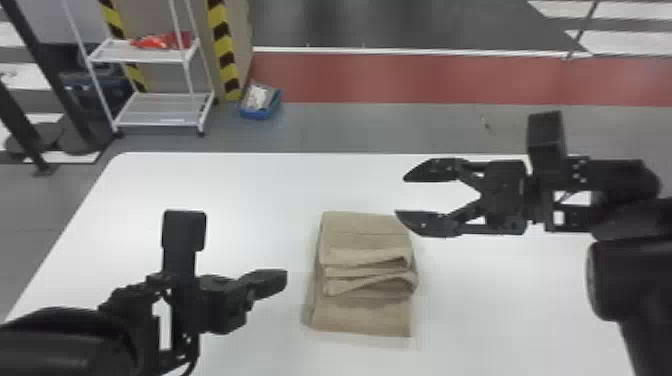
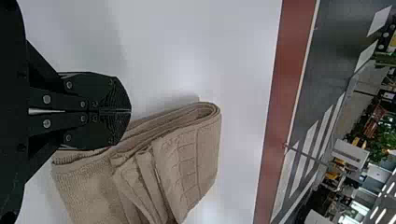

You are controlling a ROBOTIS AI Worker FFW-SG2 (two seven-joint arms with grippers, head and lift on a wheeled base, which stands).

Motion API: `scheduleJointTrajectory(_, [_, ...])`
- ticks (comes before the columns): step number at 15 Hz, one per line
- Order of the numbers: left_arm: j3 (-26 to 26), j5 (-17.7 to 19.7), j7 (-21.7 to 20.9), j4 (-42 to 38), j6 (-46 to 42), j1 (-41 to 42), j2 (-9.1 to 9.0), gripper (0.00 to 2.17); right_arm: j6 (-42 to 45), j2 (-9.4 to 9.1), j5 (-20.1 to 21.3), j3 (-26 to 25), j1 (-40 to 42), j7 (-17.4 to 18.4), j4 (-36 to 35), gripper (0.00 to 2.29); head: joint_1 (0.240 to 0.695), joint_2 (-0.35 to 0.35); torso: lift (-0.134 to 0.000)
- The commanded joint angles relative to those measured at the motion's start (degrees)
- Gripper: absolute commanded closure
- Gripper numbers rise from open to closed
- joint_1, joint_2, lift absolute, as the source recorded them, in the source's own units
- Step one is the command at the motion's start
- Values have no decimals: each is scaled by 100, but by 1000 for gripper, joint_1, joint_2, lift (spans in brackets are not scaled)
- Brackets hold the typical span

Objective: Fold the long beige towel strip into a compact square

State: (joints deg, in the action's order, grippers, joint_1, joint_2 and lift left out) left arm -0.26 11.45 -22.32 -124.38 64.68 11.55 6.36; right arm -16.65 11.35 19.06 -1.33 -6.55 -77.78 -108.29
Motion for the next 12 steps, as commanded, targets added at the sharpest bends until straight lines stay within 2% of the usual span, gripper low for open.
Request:
scheduleJointTrajectory(1, [87,-20,0,37,155,-92,-30,1919,174,192,687,669,-30,-54,-8,491,695,8,-124])
scheduleJointTrajectory(2, [114,-38,0,81,208,-136,-30,1919,174,289,854,942,-30,-54,-79,491,695,26,-124])
scheduleJointTrajectory(3, [167,-38,8,204,208,-180,-30,1919,139,359,1187,1188,-39,-54,-140,491,695,39,-124])
scheduleJointTrajectory(4, [228,-20,8,248,208,-224,-21,1919,122,412,1346,1285,-30,-54,-193,495,695,52,-124])
scheduleJointTrajectory(6, [298,-20,35,362,208,-311,-12,1919,-1,543,1425,1452,-83,-54,-210,491,695,83,-124])
scheduleJointTrajectory(11, [325,24,26,432,208,-364,32,1919,-265,579,1583,1891,-30,-54,-87,495,695,110,-124])
scheduleJointTrajectory(12, [351,41,17,485,208,-382,41,1919,-265,579,1812,2032,14,-54,-26,495,695,114,-124])
